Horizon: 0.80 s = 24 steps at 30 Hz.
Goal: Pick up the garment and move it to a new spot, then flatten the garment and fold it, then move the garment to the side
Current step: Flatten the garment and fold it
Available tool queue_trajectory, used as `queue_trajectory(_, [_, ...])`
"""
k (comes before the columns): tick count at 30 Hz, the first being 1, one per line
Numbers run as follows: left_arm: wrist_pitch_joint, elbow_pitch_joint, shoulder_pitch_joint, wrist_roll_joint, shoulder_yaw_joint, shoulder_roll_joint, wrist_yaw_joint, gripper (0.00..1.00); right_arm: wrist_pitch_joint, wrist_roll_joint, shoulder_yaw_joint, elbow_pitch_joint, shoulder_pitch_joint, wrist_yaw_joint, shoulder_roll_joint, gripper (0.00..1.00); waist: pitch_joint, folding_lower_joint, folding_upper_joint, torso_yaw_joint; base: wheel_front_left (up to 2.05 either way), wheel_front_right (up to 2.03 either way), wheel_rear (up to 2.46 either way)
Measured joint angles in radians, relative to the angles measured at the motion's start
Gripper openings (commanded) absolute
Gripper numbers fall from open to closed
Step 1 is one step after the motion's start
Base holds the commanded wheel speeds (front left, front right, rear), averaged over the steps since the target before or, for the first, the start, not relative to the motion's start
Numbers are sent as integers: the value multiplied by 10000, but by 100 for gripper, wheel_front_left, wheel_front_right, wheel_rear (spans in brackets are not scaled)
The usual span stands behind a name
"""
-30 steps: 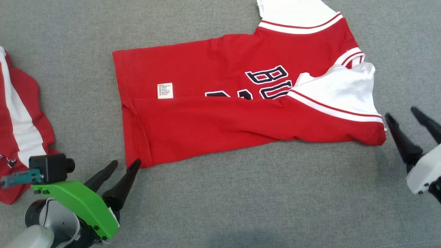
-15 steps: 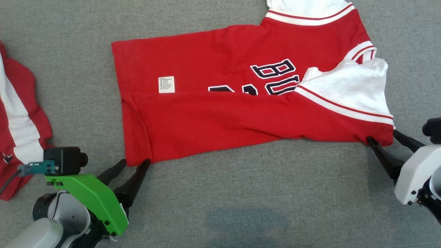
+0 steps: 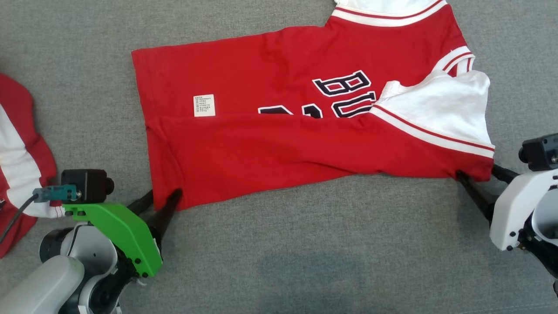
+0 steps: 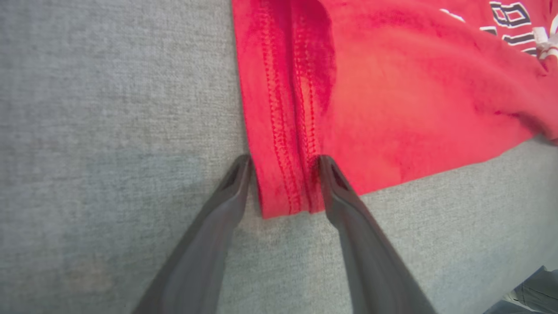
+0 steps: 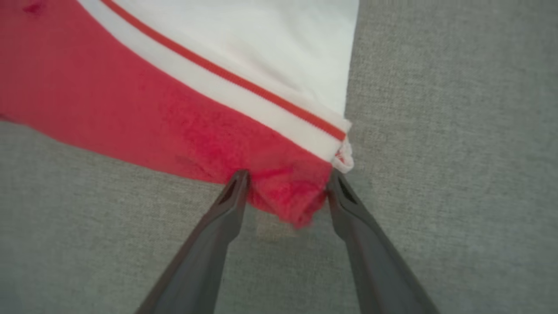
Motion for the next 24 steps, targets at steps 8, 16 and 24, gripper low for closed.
queue_trajectory(8, [844,-104,-53,-715,67,635,-884,0,723,1327,-357,290,-431,10,-366,0,-198,0,0,3,0,0,0])
queue_trajectory(16, [1262,-1325,682,-1264,245,1755,-1035,0,1973,2295,-1419,-355,221,15,-667,0,-592,0,0,54,0,0,0])
queue_trajectory(24, [468,-1695,1847,-1131,-19,1735,-769,31,1964,2343,-1653,-903,1693,12,-372,40,-588,0,0,117,0,0,0])
